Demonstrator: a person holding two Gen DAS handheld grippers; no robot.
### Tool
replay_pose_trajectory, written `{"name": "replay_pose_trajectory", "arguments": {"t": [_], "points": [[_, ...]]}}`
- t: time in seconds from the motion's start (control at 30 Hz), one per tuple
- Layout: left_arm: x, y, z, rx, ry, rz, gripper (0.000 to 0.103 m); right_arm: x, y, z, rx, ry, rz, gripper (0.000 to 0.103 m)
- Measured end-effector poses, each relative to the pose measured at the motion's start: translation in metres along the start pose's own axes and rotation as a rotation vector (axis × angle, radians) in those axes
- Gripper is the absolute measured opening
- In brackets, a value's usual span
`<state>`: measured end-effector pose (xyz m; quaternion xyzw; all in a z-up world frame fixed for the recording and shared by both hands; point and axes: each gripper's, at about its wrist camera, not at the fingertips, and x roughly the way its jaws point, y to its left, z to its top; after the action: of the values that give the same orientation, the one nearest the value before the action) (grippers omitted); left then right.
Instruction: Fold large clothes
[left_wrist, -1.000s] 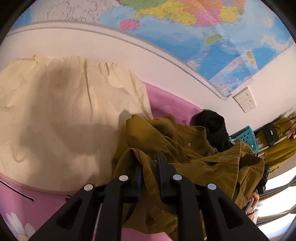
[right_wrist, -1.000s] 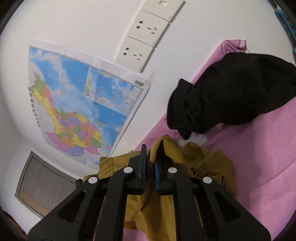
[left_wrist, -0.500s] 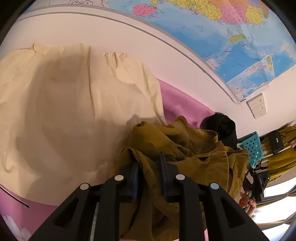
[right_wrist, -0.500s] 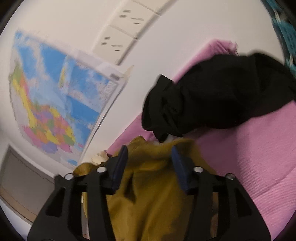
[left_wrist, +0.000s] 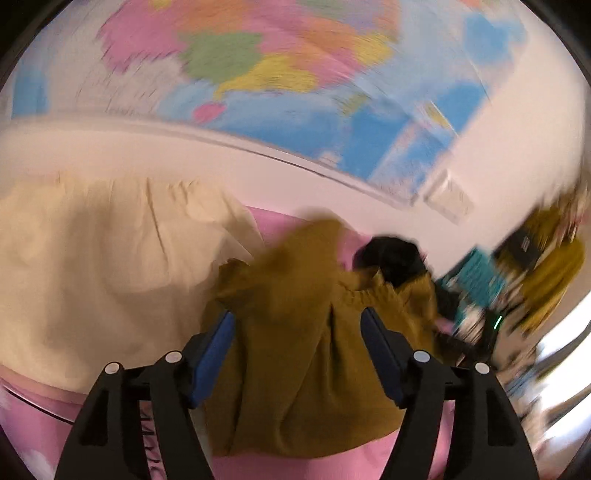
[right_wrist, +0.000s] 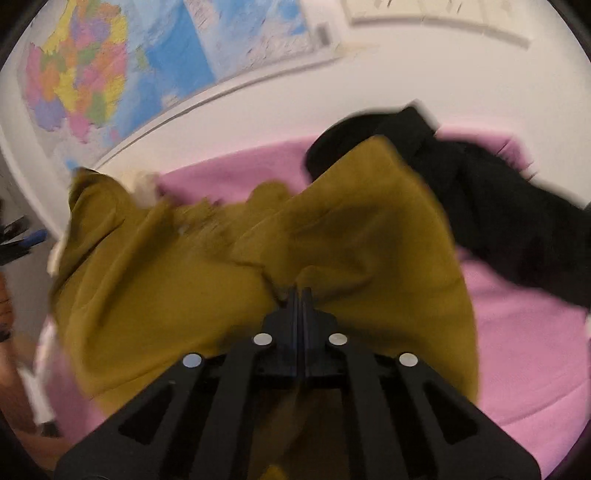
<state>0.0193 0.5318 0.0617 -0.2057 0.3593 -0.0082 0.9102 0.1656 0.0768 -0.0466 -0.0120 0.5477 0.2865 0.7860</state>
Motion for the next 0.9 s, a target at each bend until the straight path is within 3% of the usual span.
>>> {"name": "replay_pose_trajectory", "arguments": {"t": [0.07, 0.17, 0.37, 0.43, 0.47, 0.5, 0.57, 0.6, 0.7, 0.77, 0.87, 0.9], "points": [[0.005, -0.025, -0.006, 0.131, -0.002, 0.055, 0.069, -0.016, -0.007, 0.011, 0.043, -0.08, 0.009, 0.002], [0.029, -0.045, -0.012, 0.237, 0.047, 0.109, 0.072, -0.019, -0.009, 0.018, 0.042, -0.115, -0.014, 0.002], [0.099, -0.049, -0.026, 0.318, 0.183, 0.218, 0.072, 0.033, -0.015, 0.009, 0.076, 0.072, -0.075, 0.006], [0.112, -0.047, -0.03, 0.341, 0.209, 0.26, 0.073, 0.02, -0.012, 0.011, 0.081, 0.036, -0.063, 0.02], [0.115, -0.046, -0.032, 0.345, 0.213, 0.268, 0.073, 0.009, -0.008, 0.012, 0.077, 0.003, -0.063, 0.044], [0.117, -0.047, -0.032, 0.352, 0.207, 0.277, 0.073, 0.002, -0.003, 0.013, 0.071, -0.02, -0.044, 0.054], [0.119, -0.048, -0.031, 0.361, 0.196, 0.291, 0.068, -0.012, 0.019, 0.017, 0.0, -0.044, 0.03, 0.06], [0.12, -0.049, -0.03, 0.361, 0.189, 0.301, 0.065, -0.012, 0.028, 0.017, -0.031, -0.035, 0.036, 0.07], [0.123, -0.051, -0.028, 0.363, 0.167, 0.325, 0.059, 0.005, 0.058, 0.016, -0.145, 0.037, 0.064, 0.077], [0.127, -0.054, -0.029, 0.367, 0.16, 0.346, 0.058, 0.027, 0.071, 0.011, -0.204, 0.103, 0.015, 0.076], [0.133, -0.057, -0.03, 0.374, 0.153, 0.374, 0.057, 0.059, 0.074, 0.003, -0.224, 0.179, 0.011, 0.048], [0.134, -0.057, -0.03, 0.372, 0.152, 0.378, 0.055, 0.06, 0.075, 0.003, -0.235, 0.169, 0.001, 0.028]]}}
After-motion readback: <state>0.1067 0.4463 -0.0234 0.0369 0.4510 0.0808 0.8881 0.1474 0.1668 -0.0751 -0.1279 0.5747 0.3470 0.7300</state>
